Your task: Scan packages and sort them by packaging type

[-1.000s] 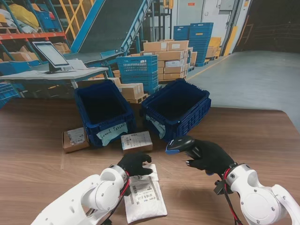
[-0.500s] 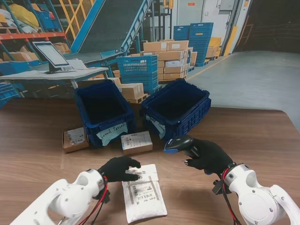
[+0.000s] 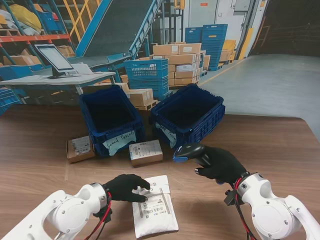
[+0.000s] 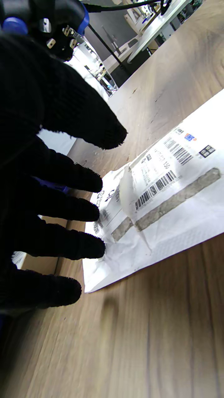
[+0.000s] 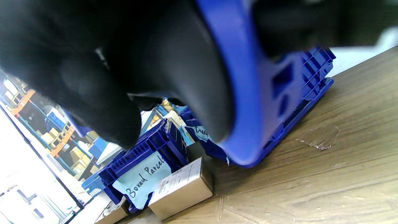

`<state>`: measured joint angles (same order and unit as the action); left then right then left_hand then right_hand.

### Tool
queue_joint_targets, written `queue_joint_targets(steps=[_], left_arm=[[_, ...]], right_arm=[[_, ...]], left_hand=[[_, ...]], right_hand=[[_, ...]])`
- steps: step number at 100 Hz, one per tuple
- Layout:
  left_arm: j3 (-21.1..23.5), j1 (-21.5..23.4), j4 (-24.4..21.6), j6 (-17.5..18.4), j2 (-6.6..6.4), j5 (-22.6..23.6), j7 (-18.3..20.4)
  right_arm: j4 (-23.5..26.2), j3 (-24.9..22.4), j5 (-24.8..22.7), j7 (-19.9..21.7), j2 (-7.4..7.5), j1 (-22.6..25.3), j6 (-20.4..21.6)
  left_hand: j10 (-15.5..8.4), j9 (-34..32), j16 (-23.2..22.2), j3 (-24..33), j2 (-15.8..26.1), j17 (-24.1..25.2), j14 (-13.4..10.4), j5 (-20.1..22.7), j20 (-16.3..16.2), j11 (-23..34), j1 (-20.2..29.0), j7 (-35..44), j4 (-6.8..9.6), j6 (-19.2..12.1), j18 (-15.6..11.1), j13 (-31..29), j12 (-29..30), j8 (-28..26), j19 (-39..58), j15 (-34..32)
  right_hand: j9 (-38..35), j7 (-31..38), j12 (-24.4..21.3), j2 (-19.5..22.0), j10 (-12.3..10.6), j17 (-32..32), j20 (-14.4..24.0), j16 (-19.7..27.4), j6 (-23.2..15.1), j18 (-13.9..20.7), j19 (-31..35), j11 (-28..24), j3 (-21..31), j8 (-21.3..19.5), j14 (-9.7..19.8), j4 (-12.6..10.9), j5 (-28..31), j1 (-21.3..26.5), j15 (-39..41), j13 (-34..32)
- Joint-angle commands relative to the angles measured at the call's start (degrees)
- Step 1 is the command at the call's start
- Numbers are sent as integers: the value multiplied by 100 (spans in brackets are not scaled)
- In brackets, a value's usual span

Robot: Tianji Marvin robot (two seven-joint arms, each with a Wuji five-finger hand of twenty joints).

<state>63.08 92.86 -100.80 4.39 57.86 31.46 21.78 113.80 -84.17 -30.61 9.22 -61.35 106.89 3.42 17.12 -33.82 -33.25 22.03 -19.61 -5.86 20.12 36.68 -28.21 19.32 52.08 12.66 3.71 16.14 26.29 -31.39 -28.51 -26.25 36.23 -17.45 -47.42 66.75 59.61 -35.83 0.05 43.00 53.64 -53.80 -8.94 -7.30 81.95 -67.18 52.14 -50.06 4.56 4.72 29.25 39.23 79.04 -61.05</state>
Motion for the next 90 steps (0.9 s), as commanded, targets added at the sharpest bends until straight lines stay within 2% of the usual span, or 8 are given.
queue_joint_targets(steps=[1,28,46,72,81,90], left_arm=[[-120,-99,79,4,71,-69,60],[-835,-734,702,-220,227,-323,-475],[-1122,-960,948,-298,344,-501,-824],[-1172,-938,922,-290,465,-642,-1241],[-1112,-879,838,-316,499,-676,-1367],[-1064,-837,786,-375,528,-625,-1508]], right_arm=[[70,-24,-7,75,-48,62,-24],[91,-107,56,124,-44,172,-12],[38,-117,105,157,-38,189,30],[-8,-89,137,146,-40,163,54],[-21,-78,141,144,-40,151,66],[-32,-67,152,139,-41,141,75]], left_hand=[[37,43,48,-246,189,31,128,46,-38,-102,186,-106,121,70,65,-158,70,-16,32,-61],[62,208,243,-255,145,143,122,14,50,-218,204,-112,173,66,33,74,152,-24,-133,194],[61,210,302,-200,97,145,131,30,67,-237,215,-99,193,59,41,95,183,-30,-177,221],[53,145,301,-102,34,123,144,80,53,-207,232,-63,197,63,72,49,188,-40,-184,163],[42,81,14,-28,-3,151,156,90,-45,-42,180,-47,162,64,100,56,50,-41,-104,-126],[52,79,-88,-59,-32,150,163,96,-93,4,77,-42,143,79,115,58,-3,-44,-49,-198]], right_hand=[[-106,-1,94,51,63,20,76,-244,-430,-8,31,-87,365,-45,413,20,45,368,337,-328],[-107,-3,97,49,63,24,76,-244,-430,-6,34,-84,359,-47,413,18,45,370,335,-329],[-107,-4,98,52,63,24,76,-245,-430,-2,33,-83,359,-48,413,15,45,380,335,-329],[-108,-4,99,54,63,20,76,-245,-430,-12,35,-83,355,-49,413,15,46,376,335,-329],[-108,-4,99,54,63,27,77,-245,-430,-17,39,-83,355,-49,413,15,46,376,334,-329],[-108,-5,100,50,63,25,77,-245,-430,-1,39,-82,356,-49,413,14,46,379,334,-329]])
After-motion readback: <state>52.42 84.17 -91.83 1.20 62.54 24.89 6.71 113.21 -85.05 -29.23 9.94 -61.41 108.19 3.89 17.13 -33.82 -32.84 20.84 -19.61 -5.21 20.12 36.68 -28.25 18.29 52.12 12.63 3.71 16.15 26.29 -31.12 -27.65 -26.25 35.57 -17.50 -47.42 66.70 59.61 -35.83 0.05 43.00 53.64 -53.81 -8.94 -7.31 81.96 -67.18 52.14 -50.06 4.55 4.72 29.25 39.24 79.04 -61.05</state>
